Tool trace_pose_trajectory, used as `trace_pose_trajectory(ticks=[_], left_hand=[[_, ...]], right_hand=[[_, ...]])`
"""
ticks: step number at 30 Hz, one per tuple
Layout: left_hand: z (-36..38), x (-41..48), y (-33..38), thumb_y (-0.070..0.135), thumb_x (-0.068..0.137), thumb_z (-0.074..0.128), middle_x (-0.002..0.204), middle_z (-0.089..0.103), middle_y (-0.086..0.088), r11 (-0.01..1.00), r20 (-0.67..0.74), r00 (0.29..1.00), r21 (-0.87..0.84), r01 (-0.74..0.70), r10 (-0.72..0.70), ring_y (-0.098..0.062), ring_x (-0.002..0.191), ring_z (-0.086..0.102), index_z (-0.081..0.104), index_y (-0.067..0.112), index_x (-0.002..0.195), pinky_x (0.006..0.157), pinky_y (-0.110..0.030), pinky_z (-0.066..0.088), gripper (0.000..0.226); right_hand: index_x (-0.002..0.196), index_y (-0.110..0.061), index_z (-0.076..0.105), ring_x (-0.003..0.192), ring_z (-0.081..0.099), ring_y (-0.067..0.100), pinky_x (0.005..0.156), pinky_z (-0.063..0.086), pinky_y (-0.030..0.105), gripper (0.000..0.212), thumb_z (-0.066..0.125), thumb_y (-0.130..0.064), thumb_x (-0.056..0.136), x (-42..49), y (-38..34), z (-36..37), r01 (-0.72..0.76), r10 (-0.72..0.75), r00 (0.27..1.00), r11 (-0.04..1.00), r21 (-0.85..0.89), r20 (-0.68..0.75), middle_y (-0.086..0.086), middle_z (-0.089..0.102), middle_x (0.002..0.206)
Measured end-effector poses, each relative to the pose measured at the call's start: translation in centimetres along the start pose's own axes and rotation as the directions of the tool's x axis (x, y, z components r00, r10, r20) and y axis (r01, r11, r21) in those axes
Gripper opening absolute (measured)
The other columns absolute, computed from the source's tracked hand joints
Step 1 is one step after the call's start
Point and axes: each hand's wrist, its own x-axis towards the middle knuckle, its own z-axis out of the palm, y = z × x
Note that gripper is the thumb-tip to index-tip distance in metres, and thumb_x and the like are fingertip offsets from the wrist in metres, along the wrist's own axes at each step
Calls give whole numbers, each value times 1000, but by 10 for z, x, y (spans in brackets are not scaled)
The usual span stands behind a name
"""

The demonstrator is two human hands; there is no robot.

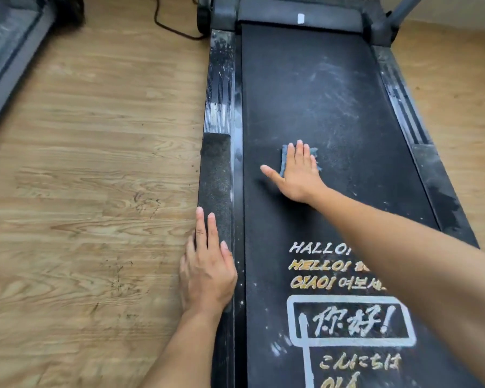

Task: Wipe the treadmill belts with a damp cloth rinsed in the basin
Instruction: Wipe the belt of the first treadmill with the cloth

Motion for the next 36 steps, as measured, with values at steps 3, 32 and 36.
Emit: trace_pose_trajectory(ticks=[3,32,36], left_hand=[[-1,0,0,38,103,33,177,7,5,999,8,1000,45,1,-1,-24,153,35,28,20,166,114,-49,39,65],[22,-2,37,53,96,39,175,12,-17,980,-139,987,173,102,-78,-40,159,18,21,-1,164,116,-61,31,88],[22,-1,37,53,97,39,175,12,-18,977,-118,990,188,98,-76,-40,160,18,21,-2,164,117,-59,30,88]], right_hand=[[165,-5,-11,158,-24,30,130,-7,48,129,9,-99,79,-76,27,22,164,-161,986,982,-90,38,17,-23,171],[163,-1,24,159,17,38,122,16,49,117,36,-91,89,-269,110,79,260,-252,966,948,-186,64,22,12,172],[166,-12,-10,158,-25,24,129,-8,44,114,20,-91,90,-146,88,36,151,-154,987,986,-73,-38,10,-26,171]])
